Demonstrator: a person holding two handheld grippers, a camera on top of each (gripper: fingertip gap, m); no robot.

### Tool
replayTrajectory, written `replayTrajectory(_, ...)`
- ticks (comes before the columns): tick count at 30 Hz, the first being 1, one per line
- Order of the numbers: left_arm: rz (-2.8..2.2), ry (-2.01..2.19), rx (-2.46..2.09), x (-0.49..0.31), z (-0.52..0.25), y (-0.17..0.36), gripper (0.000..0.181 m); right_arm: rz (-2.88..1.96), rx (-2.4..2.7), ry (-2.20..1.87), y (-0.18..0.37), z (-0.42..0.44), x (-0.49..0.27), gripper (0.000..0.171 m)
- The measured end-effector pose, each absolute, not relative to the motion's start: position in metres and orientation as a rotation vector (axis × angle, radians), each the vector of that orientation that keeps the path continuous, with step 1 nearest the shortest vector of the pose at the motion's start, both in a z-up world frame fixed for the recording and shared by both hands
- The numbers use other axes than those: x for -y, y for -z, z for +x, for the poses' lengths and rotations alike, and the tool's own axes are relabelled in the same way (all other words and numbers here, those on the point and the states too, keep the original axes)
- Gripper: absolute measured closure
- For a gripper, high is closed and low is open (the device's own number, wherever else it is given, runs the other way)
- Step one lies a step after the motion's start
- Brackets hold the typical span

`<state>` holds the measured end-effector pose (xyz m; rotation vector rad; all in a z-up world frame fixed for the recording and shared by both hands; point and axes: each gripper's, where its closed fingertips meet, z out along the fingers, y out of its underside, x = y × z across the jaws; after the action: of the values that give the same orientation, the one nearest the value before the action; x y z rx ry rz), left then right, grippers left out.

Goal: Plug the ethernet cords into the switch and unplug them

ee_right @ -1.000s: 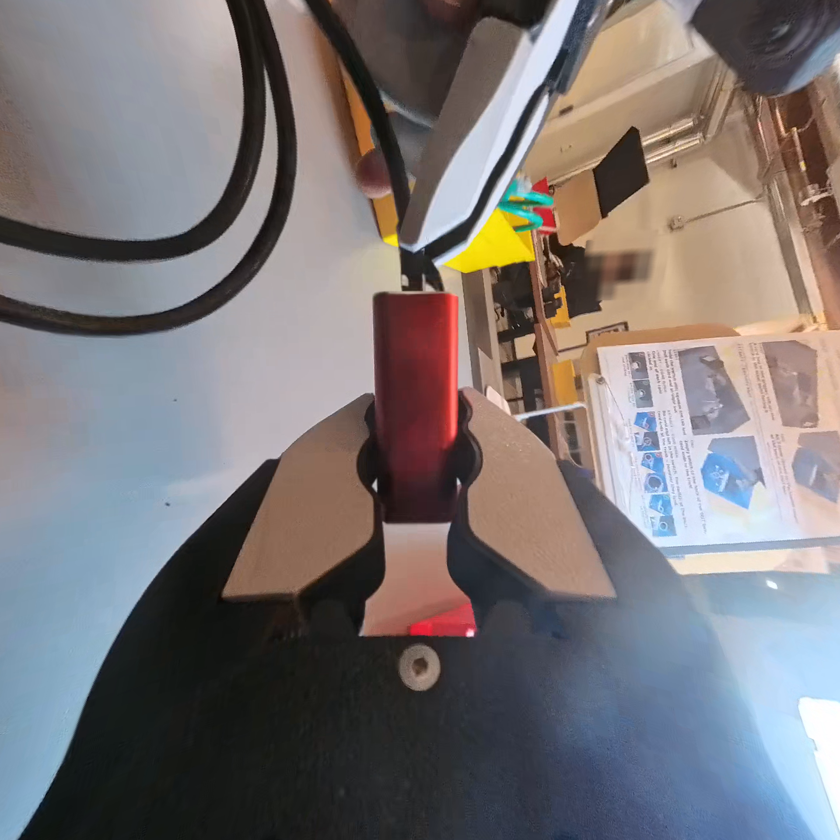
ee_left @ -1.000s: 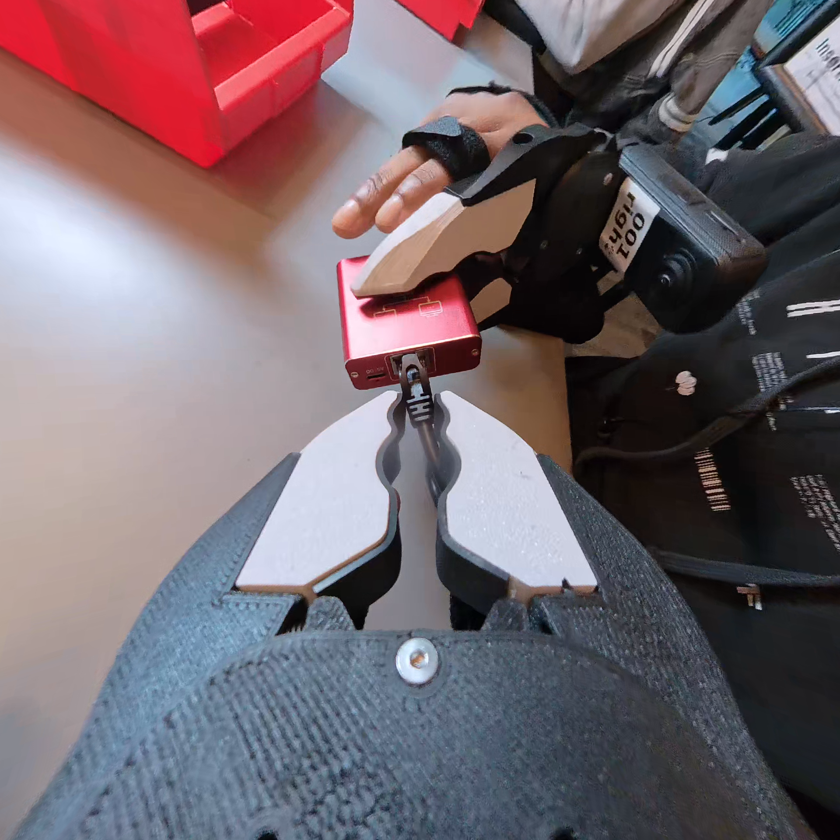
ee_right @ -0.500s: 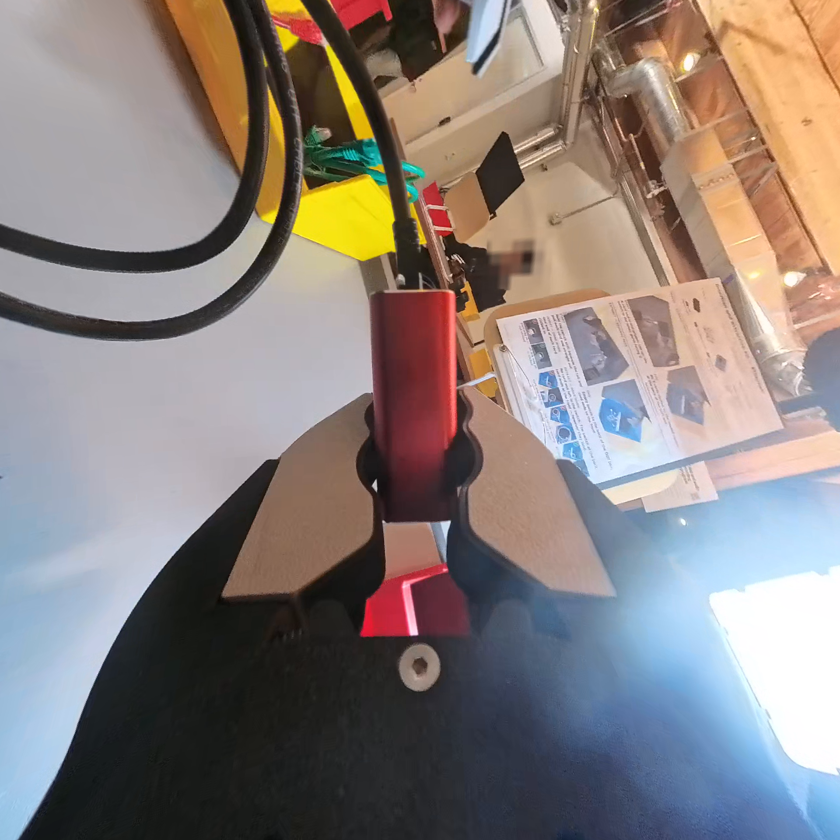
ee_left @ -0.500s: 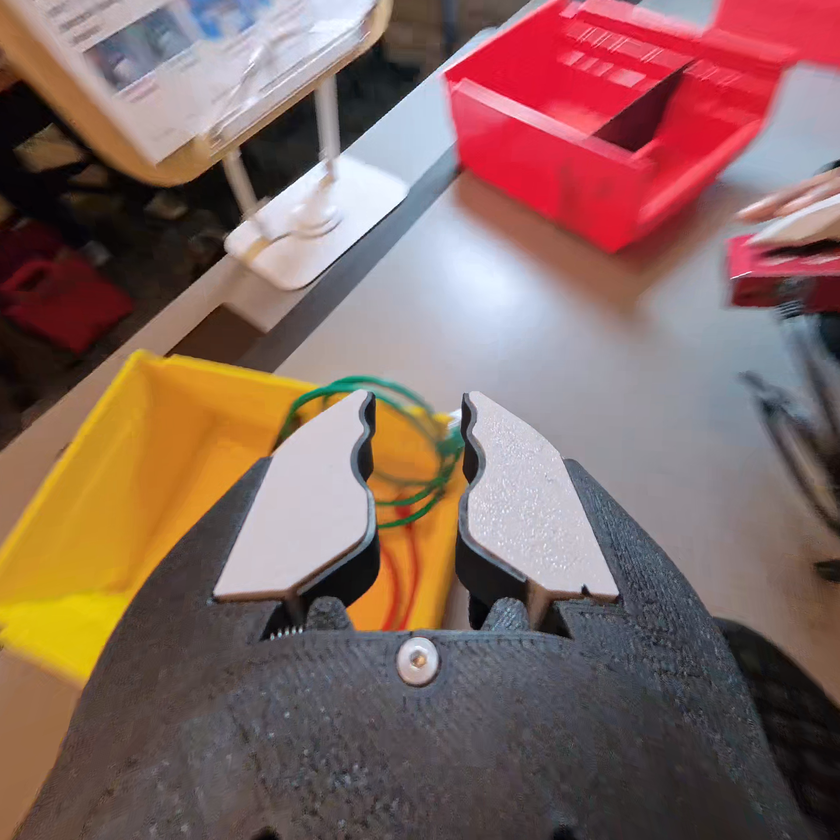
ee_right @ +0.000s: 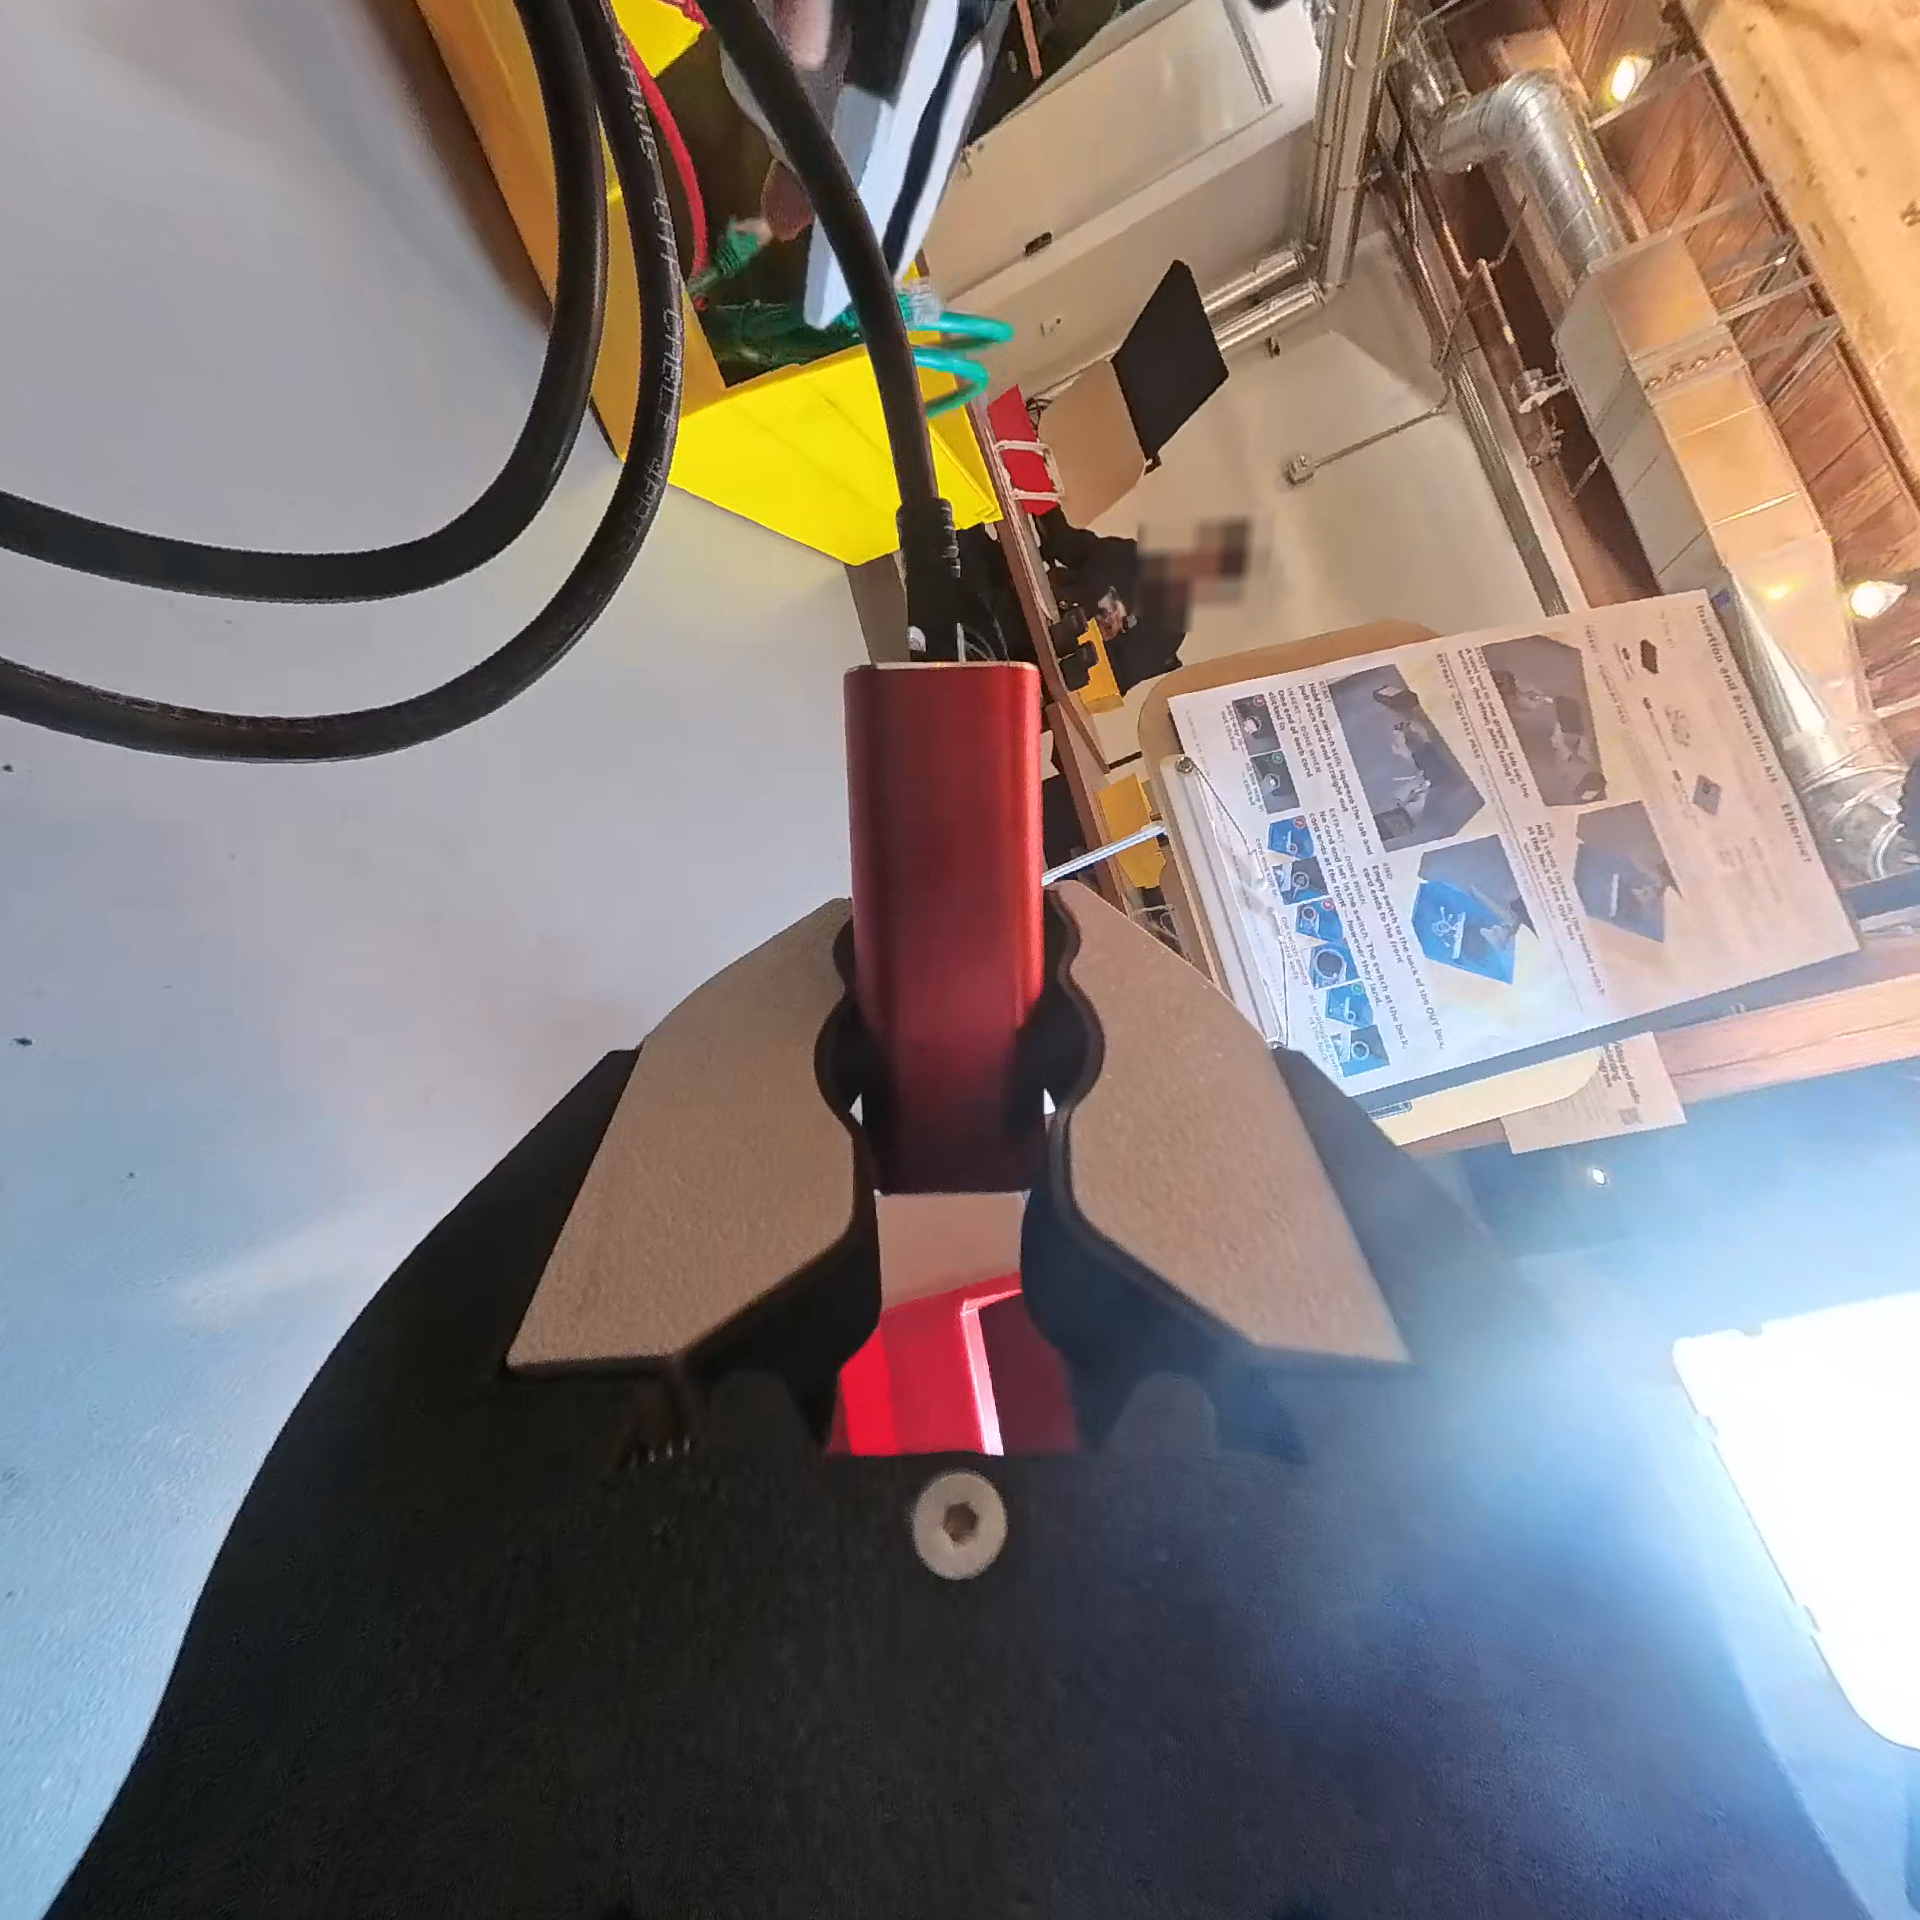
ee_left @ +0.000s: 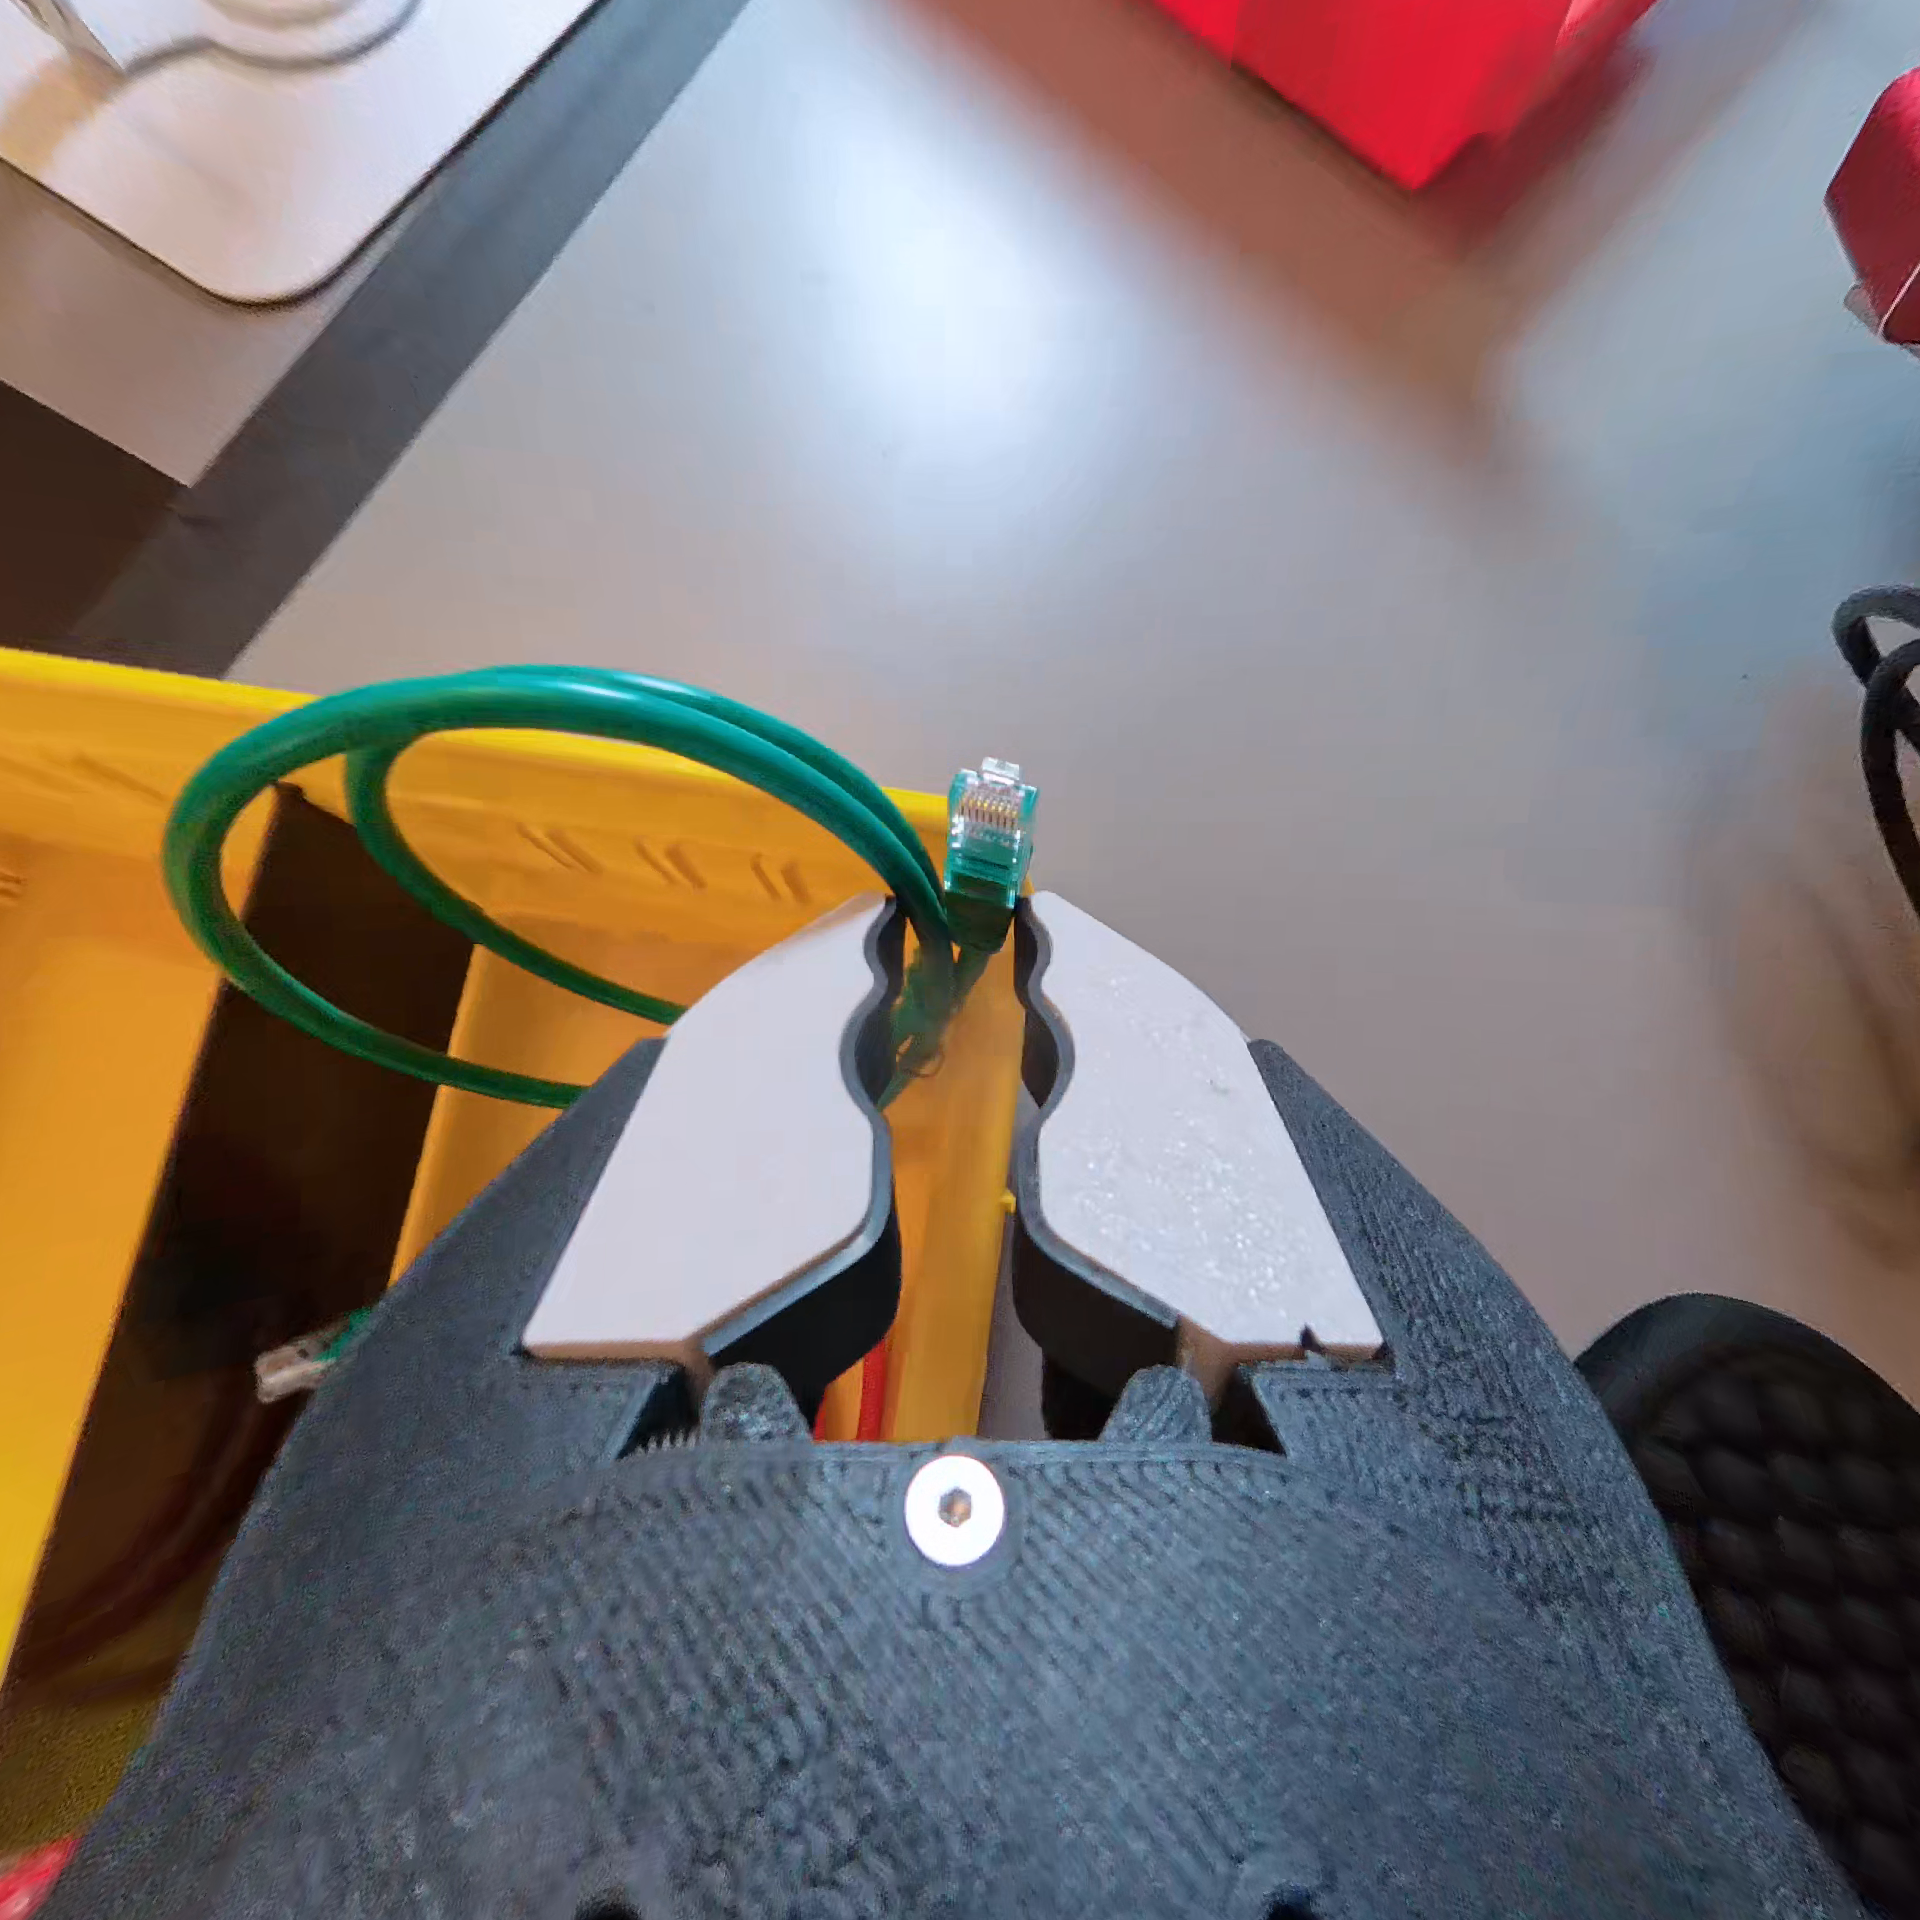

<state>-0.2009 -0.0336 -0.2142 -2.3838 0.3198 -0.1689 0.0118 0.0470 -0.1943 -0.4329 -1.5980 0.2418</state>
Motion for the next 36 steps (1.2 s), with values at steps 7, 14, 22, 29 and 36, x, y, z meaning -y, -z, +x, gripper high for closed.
replayTrajectory(7,-2.103,0.026,-0.320,0.048,-0.192,0.089,0.163,-0.462,1.565,-0.255,0.188,0.012,-0.053,0.142)
replayTrajectory(14,-1.984,0.195,-0.876,0.097,-0.068,0.063,0.162,-0.498,1.494,-0.220,0.172,0.021,-0.070,0.142)
replayTrajectory(22,-1.976,0.500,-1.157,0.141,0.012,0.166,0.162,-0.610,1.377,-0.150,0.156,0.041,-0.115,0.142)
replayTrajectory(29,-1.580,1.138,-0.664,0.136,0.021,0.145,0.162,-0.700,1.289,-0.142,0.147,0.053,-0.139,0.142)
replayTrajectory(36,-1.966,1.064,-0.361,0.120,-0.042,0.211,0.160,-0.704,1.296,-0.148,0.150,0.052,-0.140,0.141)
